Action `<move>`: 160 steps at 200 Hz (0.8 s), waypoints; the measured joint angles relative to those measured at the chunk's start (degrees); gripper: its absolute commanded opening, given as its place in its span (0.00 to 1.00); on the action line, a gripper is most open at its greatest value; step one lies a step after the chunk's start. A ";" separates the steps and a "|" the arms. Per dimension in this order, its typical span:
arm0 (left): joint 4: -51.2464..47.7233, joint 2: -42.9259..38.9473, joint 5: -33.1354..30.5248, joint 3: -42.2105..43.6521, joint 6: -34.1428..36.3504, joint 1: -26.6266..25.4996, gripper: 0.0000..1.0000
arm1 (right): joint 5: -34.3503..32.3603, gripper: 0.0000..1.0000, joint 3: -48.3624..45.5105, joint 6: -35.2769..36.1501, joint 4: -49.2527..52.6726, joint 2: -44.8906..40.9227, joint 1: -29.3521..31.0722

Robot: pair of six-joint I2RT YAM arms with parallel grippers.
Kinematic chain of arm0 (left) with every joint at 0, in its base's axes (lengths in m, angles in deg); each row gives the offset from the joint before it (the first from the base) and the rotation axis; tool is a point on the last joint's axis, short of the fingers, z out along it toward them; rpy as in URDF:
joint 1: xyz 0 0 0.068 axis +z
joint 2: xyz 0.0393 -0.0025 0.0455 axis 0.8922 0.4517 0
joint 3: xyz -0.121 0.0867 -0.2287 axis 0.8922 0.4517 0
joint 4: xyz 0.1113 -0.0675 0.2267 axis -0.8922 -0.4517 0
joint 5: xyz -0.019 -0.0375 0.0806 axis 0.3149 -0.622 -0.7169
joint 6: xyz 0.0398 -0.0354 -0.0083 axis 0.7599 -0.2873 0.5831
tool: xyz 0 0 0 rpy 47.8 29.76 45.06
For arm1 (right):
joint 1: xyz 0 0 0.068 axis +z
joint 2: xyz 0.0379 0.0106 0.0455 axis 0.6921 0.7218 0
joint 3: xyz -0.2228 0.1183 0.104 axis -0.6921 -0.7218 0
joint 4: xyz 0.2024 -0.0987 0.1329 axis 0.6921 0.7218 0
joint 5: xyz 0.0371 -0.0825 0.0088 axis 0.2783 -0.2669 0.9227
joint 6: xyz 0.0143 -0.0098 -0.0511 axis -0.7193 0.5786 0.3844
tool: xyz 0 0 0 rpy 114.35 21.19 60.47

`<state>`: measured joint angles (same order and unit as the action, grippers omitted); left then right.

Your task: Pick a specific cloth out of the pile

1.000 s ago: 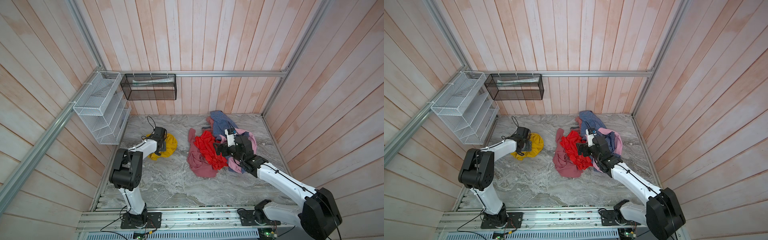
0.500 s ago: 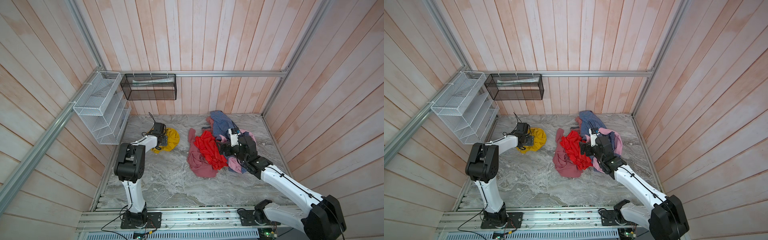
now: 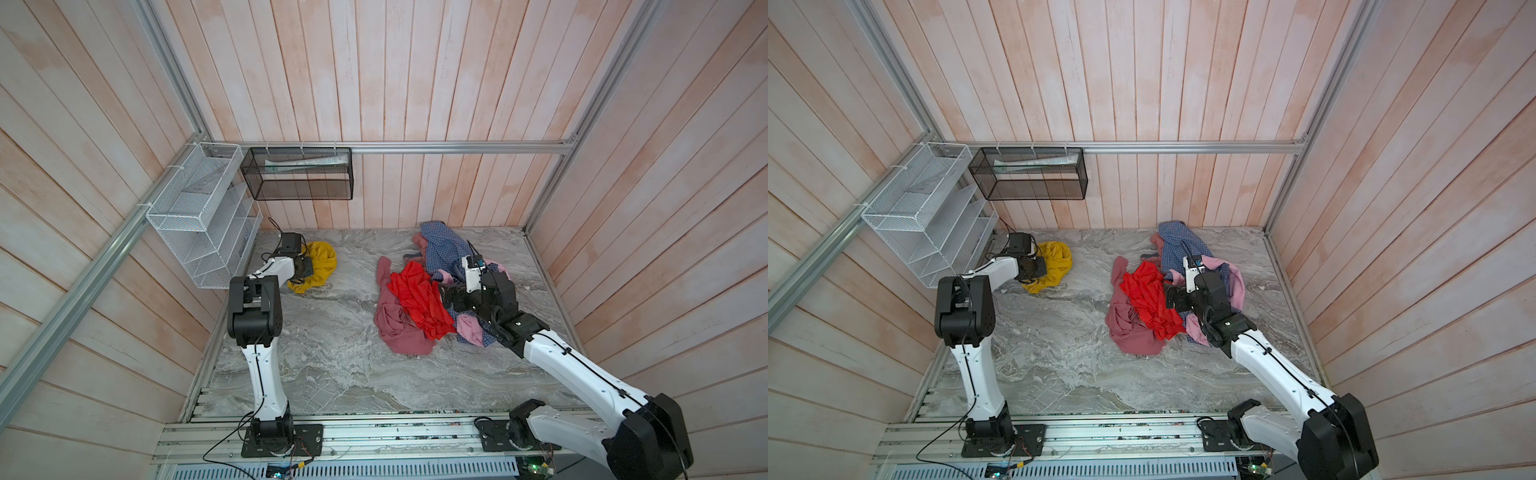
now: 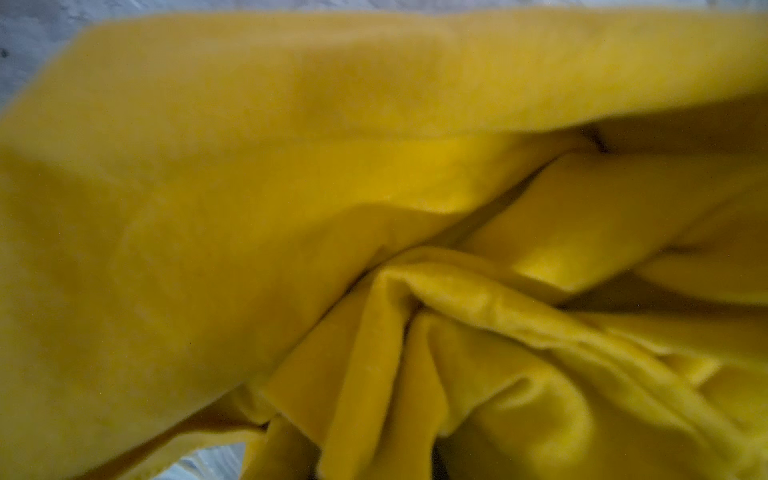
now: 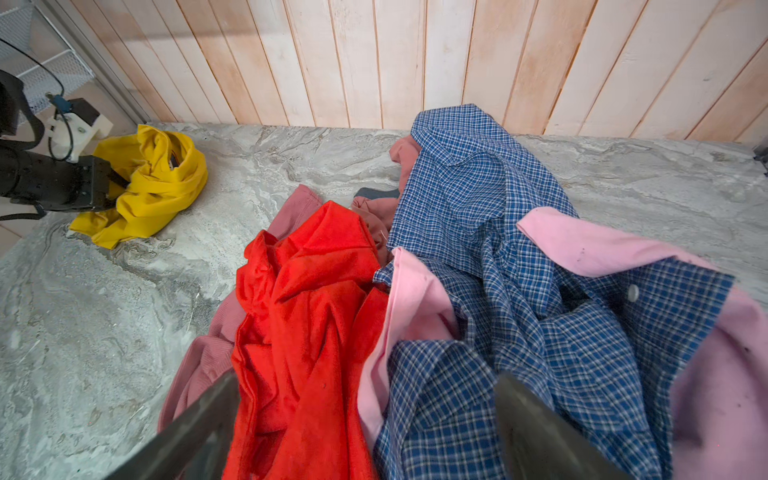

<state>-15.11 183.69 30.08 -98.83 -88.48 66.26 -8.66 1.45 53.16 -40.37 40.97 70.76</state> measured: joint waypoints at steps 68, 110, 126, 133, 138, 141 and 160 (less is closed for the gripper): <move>-5.95 8.00 -1.77 -13.75 -2.49 1.14 0.05 | -0.22 0.96 0.00 -0.02 0.17 0.00 -1.25; -6.62 9.03 -3.06 -15.39 -2.69 0.28 0.21 | -0.44 0.96 0.00 -0.02 0.17 0.00 -1.49; -6.05 8.85 -3.19 -14.73 -3.08 0.13 0.29 | -0.46 0.96 -0.02 0.02 0.17 0.00 -1.75; -5.77 8.70 -3.26 -14.36 -3.15 0.11 0.33 | -0.46 0.96 -0.07 0.13 0.15 0.00 -1.90; -5.62 8.59 -3.26 -14.19 -3.26 0.09 0.34 | -0.46 0.96 -0.11 0.17 0.15 0.00 -1.97; -5.60 8.52 -3.26 -14.12 -3.04 0.09 0.34 | -0.46 0.96 -0.15 0.20 0.15 0.00 -2.03; -5.42 8.37 -3.26 -13.86 -3.23 0.11 0.46 | -0.44 0.97 -0.55 0.37 0.13 -0.07 -2.49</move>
<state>-20.53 192.06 26.83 -112.69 -91.71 66.37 -9.09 0.91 53.53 -40.24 40.90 68.27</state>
